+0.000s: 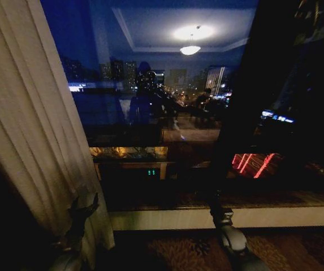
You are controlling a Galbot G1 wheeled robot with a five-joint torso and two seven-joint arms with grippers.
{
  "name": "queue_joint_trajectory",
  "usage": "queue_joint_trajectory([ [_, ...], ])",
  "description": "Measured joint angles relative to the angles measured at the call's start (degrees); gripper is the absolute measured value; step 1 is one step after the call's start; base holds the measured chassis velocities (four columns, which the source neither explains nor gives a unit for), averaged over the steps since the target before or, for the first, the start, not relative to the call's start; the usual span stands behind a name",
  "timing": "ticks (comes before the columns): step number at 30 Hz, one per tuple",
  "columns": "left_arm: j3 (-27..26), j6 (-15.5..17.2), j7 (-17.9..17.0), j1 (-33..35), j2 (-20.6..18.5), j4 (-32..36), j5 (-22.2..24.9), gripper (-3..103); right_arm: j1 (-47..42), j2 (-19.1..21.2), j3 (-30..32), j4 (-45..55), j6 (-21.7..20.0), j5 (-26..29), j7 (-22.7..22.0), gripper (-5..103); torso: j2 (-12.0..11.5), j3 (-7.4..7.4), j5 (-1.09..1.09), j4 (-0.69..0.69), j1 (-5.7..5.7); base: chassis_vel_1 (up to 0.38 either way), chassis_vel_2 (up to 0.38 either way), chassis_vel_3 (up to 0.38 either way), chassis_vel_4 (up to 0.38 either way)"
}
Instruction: Open the curtains by pulling them apart, changing their state from closed to fully open.
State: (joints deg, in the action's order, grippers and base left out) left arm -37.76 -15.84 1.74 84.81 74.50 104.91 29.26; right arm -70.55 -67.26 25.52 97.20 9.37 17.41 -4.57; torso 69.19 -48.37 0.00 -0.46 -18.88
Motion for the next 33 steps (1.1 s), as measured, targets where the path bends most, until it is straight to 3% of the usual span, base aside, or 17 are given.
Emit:
queue_joint_trajectory([
  [6,-0.61,-2.03,-1.00,-0.55,-0.27,-1.11,-0.79,100,0.00,0.00,0.00,0.00,0.00,0.00,0.00,100,0.00,0.00,-0.01,0.00,0.00,0.000,0.000,0.000,0.000],
  [33,-2.13,-2.00,-1.41,-0.52,-1.23,-1.16,-0.99,100,0.00,0.00,0.00,0.00,0.00,0.00,0.00,100,-0.01,0.00,0.00,0.00,0.00,0.000,0.000,0.000,0.000],
])
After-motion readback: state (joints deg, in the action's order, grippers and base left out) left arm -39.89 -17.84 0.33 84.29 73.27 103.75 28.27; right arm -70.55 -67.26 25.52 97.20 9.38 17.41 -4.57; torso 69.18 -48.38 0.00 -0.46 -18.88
